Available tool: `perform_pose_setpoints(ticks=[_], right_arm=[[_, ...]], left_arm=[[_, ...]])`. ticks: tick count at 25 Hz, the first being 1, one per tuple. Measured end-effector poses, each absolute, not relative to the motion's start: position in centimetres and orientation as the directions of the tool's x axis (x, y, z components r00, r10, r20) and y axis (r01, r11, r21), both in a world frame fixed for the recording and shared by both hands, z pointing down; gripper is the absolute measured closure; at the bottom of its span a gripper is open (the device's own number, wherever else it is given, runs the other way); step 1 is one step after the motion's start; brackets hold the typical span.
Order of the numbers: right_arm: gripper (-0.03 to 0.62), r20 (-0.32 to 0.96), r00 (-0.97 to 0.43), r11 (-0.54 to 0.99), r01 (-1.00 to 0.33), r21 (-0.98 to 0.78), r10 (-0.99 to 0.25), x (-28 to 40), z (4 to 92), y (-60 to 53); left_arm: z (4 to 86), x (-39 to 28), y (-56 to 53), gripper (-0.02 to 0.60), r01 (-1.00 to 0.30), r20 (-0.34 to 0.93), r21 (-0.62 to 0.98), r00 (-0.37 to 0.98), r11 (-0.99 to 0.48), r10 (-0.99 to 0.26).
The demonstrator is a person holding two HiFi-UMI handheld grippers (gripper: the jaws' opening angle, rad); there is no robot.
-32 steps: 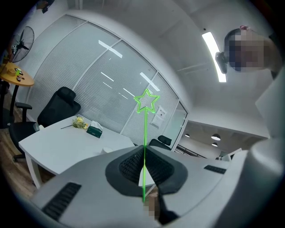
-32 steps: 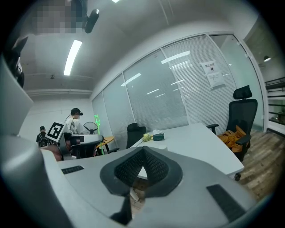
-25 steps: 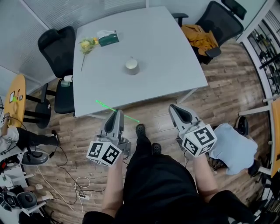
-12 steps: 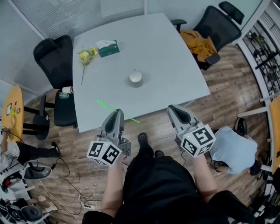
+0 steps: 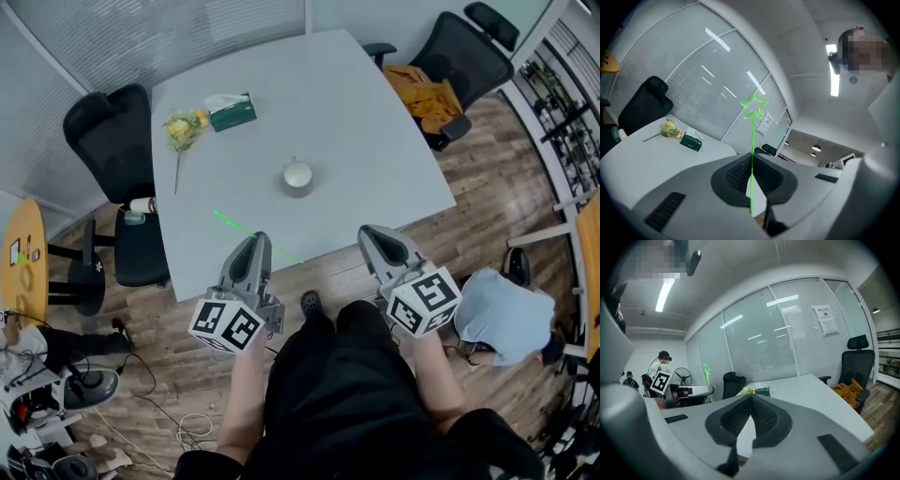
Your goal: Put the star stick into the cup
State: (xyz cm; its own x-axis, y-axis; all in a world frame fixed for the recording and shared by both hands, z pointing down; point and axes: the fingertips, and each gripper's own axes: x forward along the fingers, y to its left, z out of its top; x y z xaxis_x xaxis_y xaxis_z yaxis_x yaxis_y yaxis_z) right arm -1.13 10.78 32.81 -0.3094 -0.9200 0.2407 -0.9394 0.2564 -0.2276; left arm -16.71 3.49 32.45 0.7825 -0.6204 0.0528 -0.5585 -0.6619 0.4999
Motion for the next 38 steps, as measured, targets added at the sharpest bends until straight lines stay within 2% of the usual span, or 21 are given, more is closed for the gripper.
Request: perform_pose_setpoints(ticks=[15, 26, 38], right_arm=[[0.585, 0.262, -0.322, 0.262, -0.935, -0.241, -0.91, -0.8, 33.4, 6.2], [0.585, 0.244, -0.359, 0.298, -0.92, -0.256, -0.901, 1.8, 33.2, 0.8], [0.585, 0.256, -0.447, 0.371, -0.88, -0.296, -0.857, 4.4, 33.7, -6.0]], left_arm=[[33.5, -16.2, -0.5, 0.578, -0.563, 0.075, 0.509, 0.782, -0.651, -0.618], [33.0, -13.2, -4.6, 0.578, -0.582, 0.078, 0.495, 0.769, -0.645, -0.634], [33.1, -10.2, -9.6, 0.578, -0.636, 0.118, 0.5, 0.722, -0.588, -0.681]])
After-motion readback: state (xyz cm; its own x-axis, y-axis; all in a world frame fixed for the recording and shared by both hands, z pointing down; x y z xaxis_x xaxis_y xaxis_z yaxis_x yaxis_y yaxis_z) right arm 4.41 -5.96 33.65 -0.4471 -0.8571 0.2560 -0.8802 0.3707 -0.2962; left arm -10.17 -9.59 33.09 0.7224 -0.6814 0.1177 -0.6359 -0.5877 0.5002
